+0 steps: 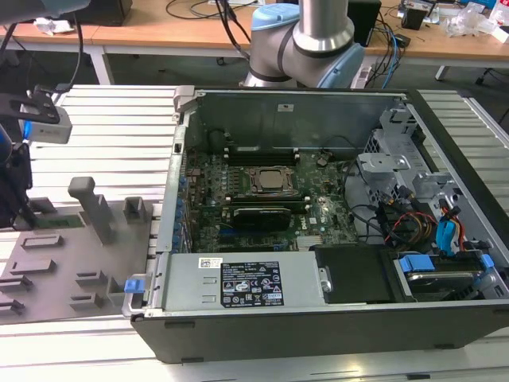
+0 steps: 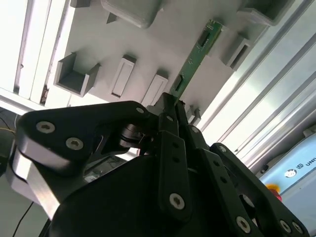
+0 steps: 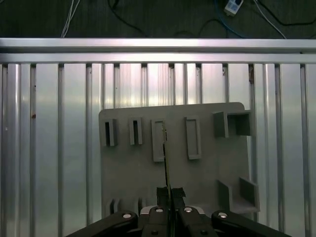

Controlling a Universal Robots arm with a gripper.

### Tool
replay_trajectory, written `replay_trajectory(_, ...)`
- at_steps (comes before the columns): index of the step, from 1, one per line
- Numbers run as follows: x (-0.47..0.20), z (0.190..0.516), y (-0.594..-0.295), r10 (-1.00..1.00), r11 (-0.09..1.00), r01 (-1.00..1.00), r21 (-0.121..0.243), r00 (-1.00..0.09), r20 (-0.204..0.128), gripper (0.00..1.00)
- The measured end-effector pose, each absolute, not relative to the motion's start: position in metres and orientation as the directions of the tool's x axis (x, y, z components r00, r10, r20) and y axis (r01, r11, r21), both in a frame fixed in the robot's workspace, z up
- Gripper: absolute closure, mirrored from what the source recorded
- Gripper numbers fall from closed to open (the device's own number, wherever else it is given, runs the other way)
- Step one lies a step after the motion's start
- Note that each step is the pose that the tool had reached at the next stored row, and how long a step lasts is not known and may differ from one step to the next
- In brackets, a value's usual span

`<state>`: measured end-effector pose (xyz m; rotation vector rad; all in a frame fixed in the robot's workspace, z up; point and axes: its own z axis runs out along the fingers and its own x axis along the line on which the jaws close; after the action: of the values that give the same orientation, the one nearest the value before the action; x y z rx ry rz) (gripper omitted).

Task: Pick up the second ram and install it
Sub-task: 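Pick up the second ram and move it above second insertion slot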

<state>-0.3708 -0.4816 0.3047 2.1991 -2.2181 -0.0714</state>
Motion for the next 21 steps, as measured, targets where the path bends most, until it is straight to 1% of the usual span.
replay_trajectory(7, -0.371, 0.336, -0.479, -1.0, 0.008, -0.999, 0.045, -0.009, -0.02, 0.86)
replay_trajectory(21, -0.371, 0.375, -0.474, -1.0, 0.008, -0.999, 0.045, -0.009, -0.02, 0.86)
